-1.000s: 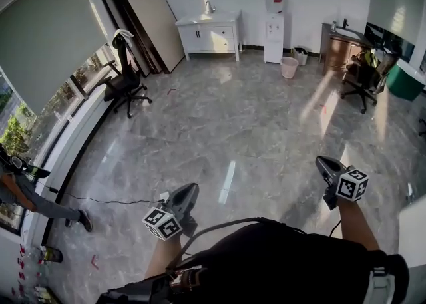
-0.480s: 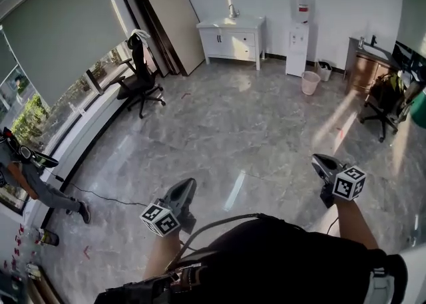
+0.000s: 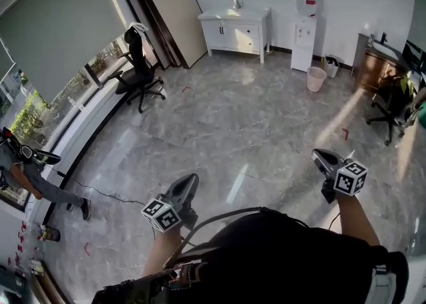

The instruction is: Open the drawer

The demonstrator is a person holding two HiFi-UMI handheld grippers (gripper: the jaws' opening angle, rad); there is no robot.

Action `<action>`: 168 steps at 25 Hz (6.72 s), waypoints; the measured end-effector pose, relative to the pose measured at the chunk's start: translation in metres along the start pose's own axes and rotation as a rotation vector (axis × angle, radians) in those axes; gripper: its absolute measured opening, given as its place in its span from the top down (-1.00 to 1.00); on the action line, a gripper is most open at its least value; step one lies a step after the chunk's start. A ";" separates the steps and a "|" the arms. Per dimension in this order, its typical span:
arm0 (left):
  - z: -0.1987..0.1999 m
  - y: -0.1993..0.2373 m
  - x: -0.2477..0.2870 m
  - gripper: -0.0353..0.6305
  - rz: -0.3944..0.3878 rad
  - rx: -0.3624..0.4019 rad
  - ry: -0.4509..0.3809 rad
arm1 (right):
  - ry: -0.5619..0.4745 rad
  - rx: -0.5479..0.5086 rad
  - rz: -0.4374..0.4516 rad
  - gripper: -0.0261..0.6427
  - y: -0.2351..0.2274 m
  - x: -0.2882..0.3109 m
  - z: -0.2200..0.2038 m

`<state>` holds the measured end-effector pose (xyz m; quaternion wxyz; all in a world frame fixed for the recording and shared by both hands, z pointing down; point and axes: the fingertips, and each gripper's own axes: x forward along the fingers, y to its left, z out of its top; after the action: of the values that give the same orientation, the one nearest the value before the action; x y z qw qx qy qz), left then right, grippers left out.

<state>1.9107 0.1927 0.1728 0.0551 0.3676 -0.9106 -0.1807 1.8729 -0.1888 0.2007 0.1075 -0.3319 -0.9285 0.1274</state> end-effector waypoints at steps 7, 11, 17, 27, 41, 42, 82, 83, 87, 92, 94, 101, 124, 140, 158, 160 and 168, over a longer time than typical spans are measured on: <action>0.021 0.086 0.056 0.89 -0.081 -0.024 0.007 | 0.011 0.025 -0.067 0.92 -0.028 0.086 0.002; 0.062 0.165 0.078 0.89 -0.106 -0.011 0.020 | -0.004 -0.006 -0.081 0.92 -0.021 0.164 0.029; 0.115 0.249 0.112 0.89 -0.171 0.039 0.044 | -0.042 -0.015 -0.118 0.92 -0.024 0.260 0.071; 0.142 0.360 0.158 0.89 -0.129 -0.011 0.020 | 0.013 -0.007 -0.095 0.92 -0.068 0.386 0.087; 0.183 0.437 0.328 0.89 0.118 0.034 -0.092 | 0.045 -0.053 0.158 0.92 -0.270 0.566 0.173; 0.186 0.444 0.342 0.89 0.129 0.021 -0.112 | 0.043 -0.056 0.168 0.92 -0.285 0.576 0.181; 0.335 0.852 0.516 0.89 0.045 -0.004 -0.057 | 0.042 -0.022 0.093 0.92 -0.376 1.005 0.260; 0.341 0.857 0.527 0.89 0.055 0.004 -0.066 | 0.043 -0.024 0.111 0.92 -0.386 1.018 0.267; 0.361 0.871 0.580 0.89 0.107 0.023 -0.114 | 0.042 -0.044 0.172 0.92 -0.440 1.063 0.303; 0.378 0.883 0.649 0.89 0.158 0.038 -0.148 | 0.038 -0.090 0.242 0.92 -0.498 1.101 0.347; 0.379 0.886 0.680 0.89 0.150 0.020 -0.169 | 0.036 -0.086 0.255 0.92 -0.524 1.111 0.358; 0.378 0.898 0.756 0.89 0.146 0.024 -0.090 | 0.054 -0.045 0.258 0.92 -0.584 1.141 0.363; 0.488 1.169 0.815 0.89 -0.062 0.012 -0.066 | -0.006 -0.082 0.039 0.92 -0.571 1.361 0.412; 0.518 1.280 0.868 0.89 0.040 0.000 -0.061 | 0.030 -0.033 0.125 0.92 -0.632 1.510 0.429; 0.546 1.315 1.101 0.89 0.156 0.029 -0.116 | 0.038 -0.122 0.304 0.92 -0.830 1.635 0.541; 0.546 1.324 1.111 0.89 0.154 0.022 -0.111 | 0.043 -0.109 0.296 0.92 -0.842 1.644 0.540; 0.555 1.389 1.144 0.89 0.113 0.000 -0.099 | 0.064 -0.105 0.237 0.92 -0.864 1.692 0.537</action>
<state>0.0514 0.4878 0.1338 0.0203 0.3061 -0.9315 -0.1954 -0.0682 0.1658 0.1546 0.1040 -0.4482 -0.8843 0.0798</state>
